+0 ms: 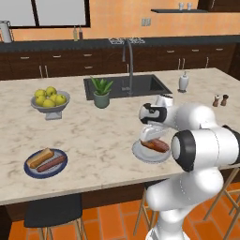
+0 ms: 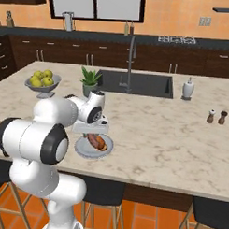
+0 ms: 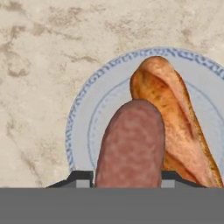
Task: Place one bun and one sausage from the bowl on each plate.
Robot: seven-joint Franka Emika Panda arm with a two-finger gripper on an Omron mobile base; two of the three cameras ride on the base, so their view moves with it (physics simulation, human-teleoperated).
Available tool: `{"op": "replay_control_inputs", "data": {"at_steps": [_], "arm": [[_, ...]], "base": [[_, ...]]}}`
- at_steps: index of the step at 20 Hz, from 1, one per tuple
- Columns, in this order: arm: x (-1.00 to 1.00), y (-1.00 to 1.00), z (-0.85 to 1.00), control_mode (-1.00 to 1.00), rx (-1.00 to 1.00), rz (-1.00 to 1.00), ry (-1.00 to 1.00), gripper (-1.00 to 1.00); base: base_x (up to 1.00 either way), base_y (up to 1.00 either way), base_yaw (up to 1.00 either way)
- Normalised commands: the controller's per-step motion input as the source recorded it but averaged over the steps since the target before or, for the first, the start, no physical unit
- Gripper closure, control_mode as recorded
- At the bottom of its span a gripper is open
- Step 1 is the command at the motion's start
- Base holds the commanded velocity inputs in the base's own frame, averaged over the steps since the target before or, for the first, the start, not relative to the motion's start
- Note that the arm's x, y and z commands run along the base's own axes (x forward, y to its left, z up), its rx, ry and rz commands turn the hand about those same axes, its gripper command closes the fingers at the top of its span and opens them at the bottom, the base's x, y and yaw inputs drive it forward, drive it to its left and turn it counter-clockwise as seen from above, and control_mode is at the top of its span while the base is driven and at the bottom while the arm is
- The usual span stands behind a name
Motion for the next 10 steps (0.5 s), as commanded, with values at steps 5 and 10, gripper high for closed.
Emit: {"op": "replay_control_inputs", "data": {"at_steps": [5, 10], "arm": [[0.00, 0.19, -0.43, -1.00, -0.04, 0.00, 0.00, 1.00], [0.02, 0.01, -0.22, -1.00, 0.00, 0.00, 0.00, 1.00]], "base": [[0.00, 0.00, 0.00], [0.00, 0.00, 0.00]]}}
